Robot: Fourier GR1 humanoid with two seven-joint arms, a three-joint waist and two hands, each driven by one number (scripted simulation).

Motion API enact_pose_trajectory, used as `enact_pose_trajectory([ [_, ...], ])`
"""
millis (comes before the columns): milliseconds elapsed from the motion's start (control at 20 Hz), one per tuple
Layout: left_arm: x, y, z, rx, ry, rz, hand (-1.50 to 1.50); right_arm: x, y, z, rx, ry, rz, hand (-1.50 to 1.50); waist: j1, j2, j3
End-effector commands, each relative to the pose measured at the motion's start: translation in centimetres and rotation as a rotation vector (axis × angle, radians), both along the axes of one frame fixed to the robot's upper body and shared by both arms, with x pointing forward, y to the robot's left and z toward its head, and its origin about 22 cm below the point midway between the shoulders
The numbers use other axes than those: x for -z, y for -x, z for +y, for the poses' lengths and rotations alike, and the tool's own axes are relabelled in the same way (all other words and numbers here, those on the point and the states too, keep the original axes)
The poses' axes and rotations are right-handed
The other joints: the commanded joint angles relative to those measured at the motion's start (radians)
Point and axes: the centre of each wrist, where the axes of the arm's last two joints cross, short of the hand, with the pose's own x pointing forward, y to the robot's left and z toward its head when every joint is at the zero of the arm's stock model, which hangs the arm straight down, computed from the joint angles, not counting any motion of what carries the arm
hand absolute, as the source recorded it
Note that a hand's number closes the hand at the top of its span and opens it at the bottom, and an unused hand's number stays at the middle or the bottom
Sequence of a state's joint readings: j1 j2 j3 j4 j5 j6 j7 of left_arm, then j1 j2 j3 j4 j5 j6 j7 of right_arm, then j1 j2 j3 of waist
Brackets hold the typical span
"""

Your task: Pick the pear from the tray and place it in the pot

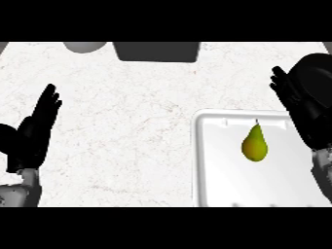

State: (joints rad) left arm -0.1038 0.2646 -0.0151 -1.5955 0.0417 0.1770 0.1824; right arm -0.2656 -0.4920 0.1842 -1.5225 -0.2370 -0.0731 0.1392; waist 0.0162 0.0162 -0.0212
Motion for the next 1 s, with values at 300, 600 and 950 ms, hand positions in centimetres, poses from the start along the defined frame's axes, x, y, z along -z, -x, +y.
enact_pose_trajectory([
  [300,0.9,1.7,-0.3,-0.091,0.080,-0.109,0.00,-2.1,5.1,-12.3,0.610,0.456,-0.335,1.50,-0.195,-0.037,0.007],
  [600,1.9,2.3,-2.5,-0.025,0.147,-0.156,0.00,3.3,11.0,-4.7,0.861,0.218,-0.665,-1.50,-0.097,-0.032,0.022],
  [950,3.2,4.0,-4.1,0.030,0.126,-0.178,0.00,2.1,17.5,1.6,0.838,0.293,-0.678,-1.50,-0.031,-0.019,0.018],
])
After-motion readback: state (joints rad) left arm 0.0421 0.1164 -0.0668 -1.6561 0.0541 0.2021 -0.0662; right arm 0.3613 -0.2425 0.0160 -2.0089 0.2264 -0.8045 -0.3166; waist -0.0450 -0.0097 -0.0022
